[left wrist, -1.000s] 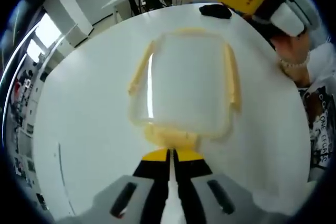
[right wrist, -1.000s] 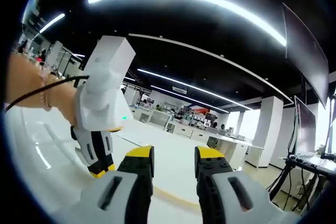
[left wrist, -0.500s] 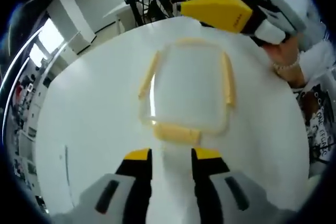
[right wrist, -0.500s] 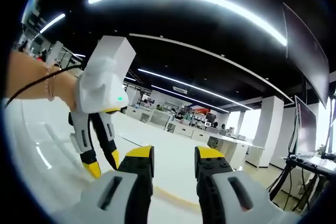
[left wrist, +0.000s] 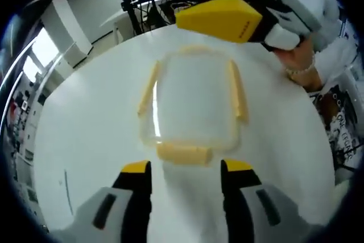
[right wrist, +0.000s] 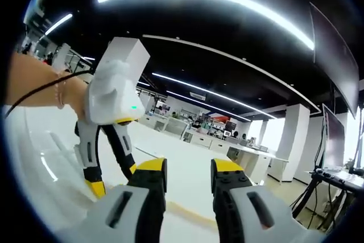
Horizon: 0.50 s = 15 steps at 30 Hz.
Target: Snap each plastic latch of the storage box into its locked position after aligning the lid with the box until every specified latch is closed and the lid sits flush.
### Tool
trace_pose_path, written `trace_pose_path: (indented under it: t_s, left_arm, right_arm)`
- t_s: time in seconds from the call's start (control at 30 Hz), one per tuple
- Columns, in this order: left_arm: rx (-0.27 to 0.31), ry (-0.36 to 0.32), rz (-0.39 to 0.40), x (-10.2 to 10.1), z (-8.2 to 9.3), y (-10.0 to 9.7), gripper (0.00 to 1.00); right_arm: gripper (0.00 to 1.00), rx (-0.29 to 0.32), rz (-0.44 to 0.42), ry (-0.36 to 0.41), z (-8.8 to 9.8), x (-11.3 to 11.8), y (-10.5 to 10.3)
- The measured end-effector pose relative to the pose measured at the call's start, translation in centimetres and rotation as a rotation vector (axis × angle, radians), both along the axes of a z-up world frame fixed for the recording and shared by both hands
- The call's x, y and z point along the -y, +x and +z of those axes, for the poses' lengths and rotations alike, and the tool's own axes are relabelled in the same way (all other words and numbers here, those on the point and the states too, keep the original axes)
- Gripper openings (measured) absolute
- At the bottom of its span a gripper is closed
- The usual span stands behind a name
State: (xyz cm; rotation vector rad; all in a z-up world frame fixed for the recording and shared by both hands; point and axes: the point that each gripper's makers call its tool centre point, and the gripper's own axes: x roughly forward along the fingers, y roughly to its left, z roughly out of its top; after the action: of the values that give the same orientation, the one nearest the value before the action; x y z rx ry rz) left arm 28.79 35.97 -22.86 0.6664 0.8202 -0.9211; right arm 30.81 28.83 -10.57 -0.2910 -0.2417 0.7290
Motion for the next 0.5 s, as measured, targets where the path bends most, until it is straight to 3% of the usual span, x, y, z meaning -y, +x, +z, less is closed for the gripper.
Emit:
trace_pose_path:
  t_s: [0.13,0.5]
  left_arm:
    - [-0.004,0.023,0.004,-0.09,-0.40,0.40,0.43]
    - [-0.027,0.044,-0.017,0.06,-0.93,0.89,0.44]
  right_arm:
    - [0.30,0.008,0.006,-0.008,0.03,-0.17,-0.21]
    - [0.30,0.000,0.012,-0.005,0.11,-0.09,-0.24]
